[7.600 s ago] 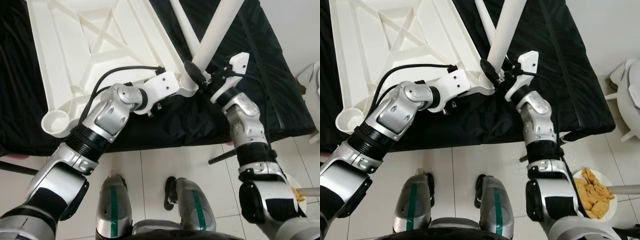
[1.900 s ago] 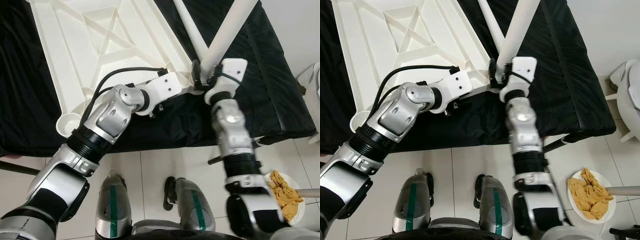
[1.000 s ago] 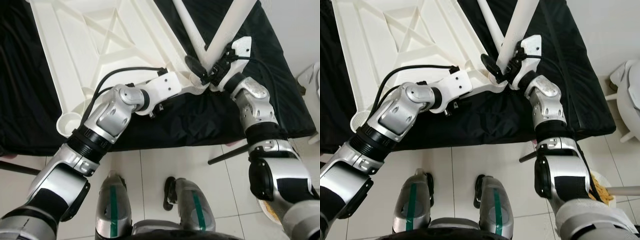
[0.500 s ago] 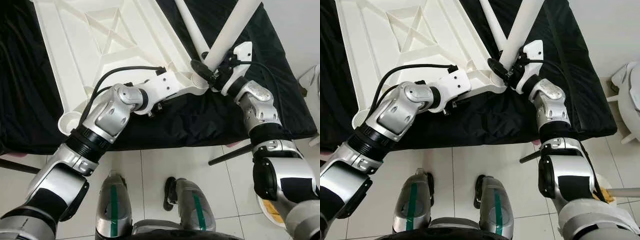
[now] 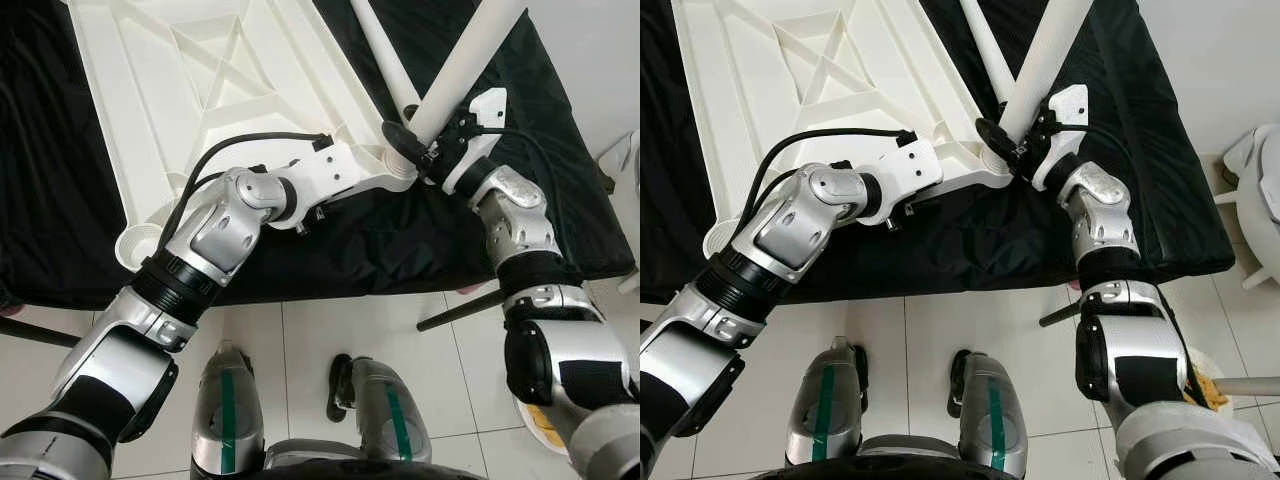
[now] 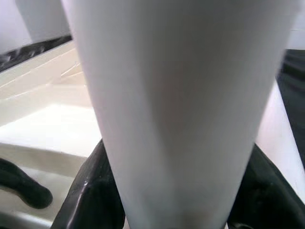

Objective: Building children table

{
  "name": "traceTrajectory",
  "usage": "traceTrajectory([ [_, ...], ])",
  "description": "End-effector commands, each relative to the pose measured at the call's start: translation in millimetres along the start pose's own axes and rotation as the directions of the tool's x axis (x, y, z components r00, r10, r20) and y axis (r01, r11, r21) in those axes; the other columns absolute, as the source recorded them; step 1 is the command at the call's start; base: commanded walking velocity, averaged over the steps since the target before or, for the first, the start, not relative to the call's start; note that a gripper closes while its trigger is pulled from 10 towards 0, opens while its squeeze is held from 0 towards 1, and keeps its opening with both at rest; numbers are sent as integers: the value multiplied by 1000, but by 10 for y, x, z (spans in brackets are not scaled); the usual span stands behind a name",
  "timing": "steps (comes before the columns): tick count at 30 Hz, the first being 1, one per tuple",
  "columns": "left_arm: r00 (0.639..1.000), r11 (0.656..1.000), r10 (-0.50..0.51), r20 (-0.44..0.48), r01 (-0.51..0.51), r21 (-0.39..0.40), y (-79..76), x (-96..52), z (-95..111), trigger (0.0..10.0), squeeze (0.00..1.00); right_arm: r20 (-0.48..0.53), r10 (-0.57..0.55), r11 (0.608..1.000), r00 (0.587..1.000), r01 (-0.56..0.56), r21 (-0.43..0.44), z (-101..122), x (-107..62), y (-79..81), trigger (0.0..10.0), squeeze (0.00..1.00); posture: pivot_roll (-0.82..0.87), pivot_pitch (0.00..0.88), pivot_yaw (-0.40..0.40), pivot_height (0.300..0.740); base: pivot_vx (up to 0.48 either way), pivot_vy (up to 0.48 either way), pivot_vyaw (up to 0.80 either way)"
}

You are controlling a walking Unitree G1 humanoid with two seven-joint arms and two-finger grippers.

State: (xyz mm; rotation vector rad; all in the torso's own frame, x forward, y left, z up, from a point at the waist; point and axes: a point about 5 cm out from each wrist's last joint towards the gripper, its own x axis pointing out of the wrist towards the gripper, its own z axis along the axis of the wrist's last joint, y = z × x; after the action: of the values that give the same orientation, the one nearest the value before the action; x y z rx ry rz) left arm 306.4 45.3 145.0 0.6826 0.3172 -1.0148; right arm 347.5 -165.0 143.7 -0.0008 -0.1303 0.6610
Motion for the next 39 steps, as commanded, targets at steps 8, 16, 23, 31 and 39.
traceTrajectory([
  [8,1000,1000,-23,-3,23,20,-64,20,1,10000,0,38,-228,973,973,227,31,-65,24,105,10000,0,24,17,-67,740,0,0,0],
  [16,1000,1000,-26,-7,26,16,-74,23,-8,10000,0,1,-489,872,872,489,18,-116,-36,94,10000,0,24,24,-68,740,0,0,0],
  [23,1000,1000,-28,-11,28,9,-80,9,-24,10000,0,16,-633,774,774,632,33,-109,-68,154,10000,0,26,36,-71,740,0,0,0],
  [31,1000,1000,-26,-13,26,4,-80,4,-28,10000,0,0,-708,704,707,706,77,-148,3,425,10000,0,29,44,-69,740,0,0,0],
  [39,999,1000,-29,-12,30,6,-83,4,-22,10000,0,-17,-679,730,734,677,95,-135,72,525,10000,0,25,44,-66,740,0,0,0],
])
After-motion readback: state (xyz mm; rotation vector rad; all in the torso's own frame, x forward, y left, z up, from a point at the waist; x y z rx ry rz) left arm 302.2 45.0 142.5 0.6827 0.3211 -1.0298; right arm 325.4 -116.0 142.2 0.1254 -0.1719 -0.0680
